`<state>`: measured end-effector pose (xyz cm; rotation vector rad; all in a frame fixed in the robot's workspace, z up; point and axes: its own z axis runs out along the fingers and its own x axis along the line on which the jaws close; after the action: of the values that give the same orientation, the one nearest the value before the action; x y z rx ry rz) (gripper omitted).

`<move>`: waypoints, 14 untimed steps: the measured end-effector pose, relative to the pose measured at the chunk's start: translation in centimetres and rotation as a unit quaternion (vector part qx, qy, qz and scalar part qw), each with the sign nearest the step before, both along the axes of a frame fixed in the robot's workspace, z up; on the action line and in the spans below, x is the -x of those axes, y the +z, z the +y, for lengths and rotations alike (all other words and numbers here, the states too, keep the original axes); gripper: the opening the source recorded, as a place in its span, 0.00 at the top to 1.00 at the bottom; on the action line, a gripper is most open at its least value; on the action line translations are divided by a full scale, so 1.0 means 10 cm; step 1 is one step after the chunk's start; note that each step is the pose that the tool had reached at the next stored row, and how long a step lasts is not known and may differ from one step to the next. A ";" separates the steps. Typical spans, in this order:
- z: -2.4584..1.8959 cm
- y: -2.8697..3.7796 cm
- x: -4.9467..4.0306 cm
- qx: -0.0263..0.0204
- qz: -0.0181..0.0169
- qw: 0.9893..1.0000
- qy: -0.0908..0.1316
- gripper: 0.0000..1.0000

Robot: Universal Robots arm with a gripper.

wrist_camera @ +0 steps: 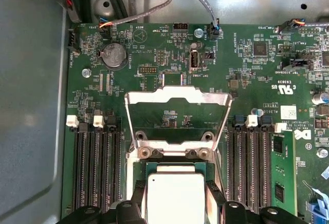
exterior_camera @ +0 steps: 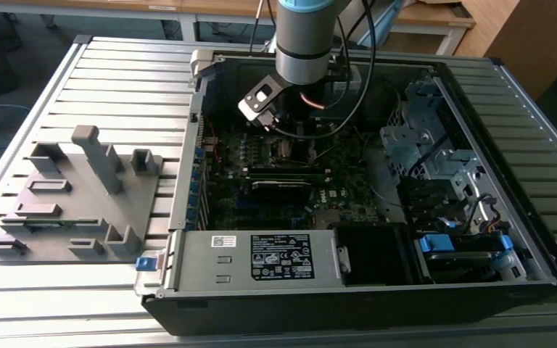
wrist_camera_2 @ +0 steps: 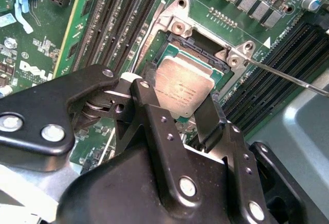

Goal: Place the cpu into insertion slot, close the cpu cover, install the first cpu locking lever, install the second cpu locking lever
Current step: 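Place the cpu into insertion slot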

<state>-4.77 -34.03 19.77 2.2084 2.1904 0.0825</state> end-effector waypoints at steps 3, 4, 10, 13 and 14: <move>0.001 -0.005 0.013 0.000 0.000 1.000 0.000 0.46; 0.001 -0.006 0.020 0.000 0.000 1.000 0.000 0.46; 0.001 -0.021 0.032 0.000 0.000 1.000 0.000 0.46; 0.001 -0.026 0.034 0.000 0.000 1.000 0.000 0.46; 0.003 -0.027 0.036 0.000 0.000 1.000 0.000 0.46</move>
<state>-5.13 -34.00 19.50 2.2096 2.1895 0.0834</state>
